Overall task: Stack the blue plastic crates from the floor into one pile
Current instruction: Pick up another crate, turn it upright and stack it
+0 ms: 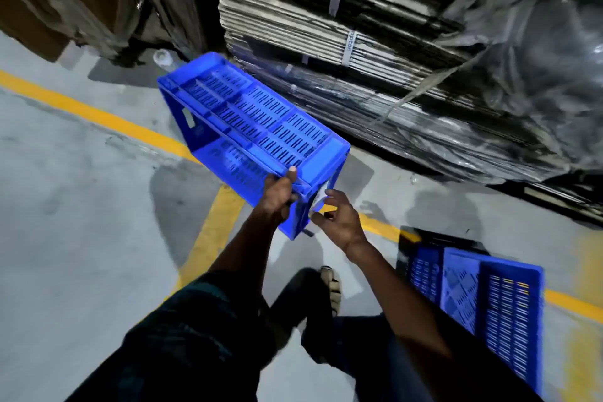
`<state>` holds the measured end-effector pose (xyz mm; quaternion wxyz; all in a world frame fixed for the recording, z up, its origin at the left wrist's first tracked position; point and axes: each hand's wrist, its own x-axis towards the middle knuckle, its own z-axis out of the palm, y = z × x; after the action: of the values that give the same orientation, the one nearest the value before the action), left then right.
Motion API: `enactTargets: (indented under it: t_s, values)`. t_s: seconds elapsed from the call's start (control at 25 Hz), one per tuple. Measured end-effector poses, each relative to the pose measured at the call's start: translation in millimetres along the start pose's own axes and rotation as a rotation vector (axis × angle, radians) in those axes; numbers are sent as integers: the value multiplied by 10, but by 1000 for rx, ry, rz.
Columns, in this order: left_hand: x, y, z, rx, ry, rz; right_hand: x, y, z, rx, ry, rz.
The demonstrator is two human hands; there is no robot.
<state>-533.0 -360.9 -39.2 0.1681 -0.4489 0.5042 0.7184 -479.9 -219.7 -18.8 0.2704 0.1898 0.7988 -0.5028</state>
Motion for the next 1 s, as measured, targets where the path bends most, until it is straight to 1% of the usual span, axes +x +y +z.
enactTargets:
  t_s: [0.08, 0.12, 0.28, 0.32, 0.36, 0.44, 0.52, 0.64, 0.72, 0.84, 0.92, 1.0]
  values:
    - [-270, 152, -7, 50, 9, -18, -224, -141, -45, -24, -34, -40]
    - [-430, 241, -23, 21, 21, -33, -372, -209, -72, -44, -46, -61]
    - [-1117, 552, -166, -228, -32, -121, -1112, -452, -60, -128, -84, -93]
    - [-1326, 607, -225, -285, -58, -155, -1319, -517, -61, -157, -59, -110]
    - [-1541, 662, -273, -338, -81, -190, -1520, -565, -69, -175, 2, -133]
    - [-1982, 763, -347, -478, -106, -251, -1878, -698, -177, -195, 169, -163]
    - [-2477, 774, -415, -530, -108, -316, -2275, -810, -341, -266, 292, -182]
    - [-3194, 693, -578, -597, -150, -390, -2835, -949, -570, -475, 308, -138]
    - [-3530, 650, -709, -633, -171, -401, -3097, -995, -642, -604, 319, -105]
    - [-3994, 617, -853, -628, -169, -388, -3413, -937, -708, -573, 342, -40]
    - [-4279, 619, -968, -724, -156, -332, -3605, -915, -689, -504, 297, -109]
    - [-4509, 628, -1094, -746, -152, -262, -3777, -942, -610, -438, 239, -223]
